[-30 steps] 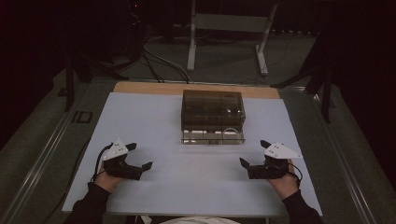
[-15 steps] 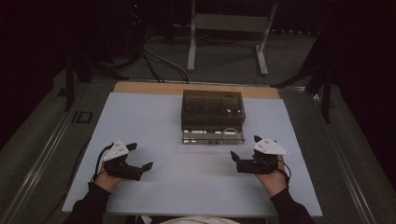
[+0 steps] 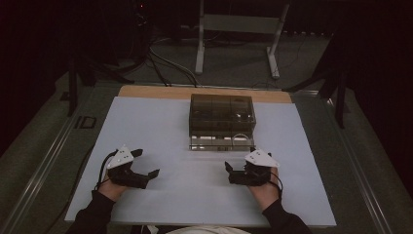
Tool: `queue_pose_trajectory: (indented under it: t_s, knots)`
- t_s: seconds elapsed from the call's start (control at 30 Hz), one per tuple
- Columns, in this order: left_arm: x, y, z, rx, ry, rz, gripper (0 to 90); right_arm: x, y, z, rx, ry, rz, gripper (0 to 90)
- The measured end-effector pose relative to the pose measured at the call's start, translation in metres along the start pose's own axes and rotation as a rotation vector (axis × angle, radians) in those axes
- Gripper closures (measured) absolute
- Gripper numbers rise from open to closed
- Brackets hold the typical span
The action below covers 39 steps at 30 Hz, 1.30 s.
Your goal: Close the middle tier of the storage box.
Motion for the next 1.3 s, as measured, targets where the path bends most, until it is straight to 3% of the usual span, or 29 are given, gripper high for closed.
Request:
queue_pose_trajectory:
  t_s: [0.1, 0.4, 0.9, 0.93, 1.07, 1.13, 1.3]
  knots:
    - [-0.001, 0.000, 0.000, 0.002, -0.001, 0.002, 1.0, 0.010, 0.009, -0.008, 0.008, 0.033, 0.018, 0.0]
    - [-0.003, 0.001, -0.001, 0.006, -0.002, 0.004, 1.0, 0.028, 0.012, -0.026, 0.053, 0.127, 0.042, 0.0]
    - [-0.005, 0.003, -0.001, 0.000, -0.009, 0.011, 1.0, 0.036, 0.013, -0.032, 0.049, 0.208, 0.080, 0.3]
    - [-0.005, 0.003, -0.001, 0.002, -0.006, 0.011, 1.0, 0.035, 0.012, -0.032, 0.054, 0.206, 0.069, 6.2]
    - [-0.005, 0.002, -0.001, 0.001, -0.009, 0.012, 1.0, 0.035, 0.010, -0.032, 0.061, 0.203, 0.065, 8.3]
    - [-0.005, 0.003, -0.001, 0.000, -0.010, 0.012, 1.0, 0.033, 0.008, -0.031, 0.065, 0.198, 0.057, 19.3]
    - [-0.005, 0.003, -0.001, 0.002, -0.007, 0.015, 1.0, 0.033, 0.006, -0.031, 0.068, 0.209, 0.052, 30.4]
Point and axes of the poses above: each handheld gripper's, and its own axes: x roughly forward along the jaws, z roughly out of its top, y roughly to its left, the point moved 4 cm from there along x, roughly forward along the jaws, and after that the axes turned 8 degrees about -x, right-handed, at the moved point
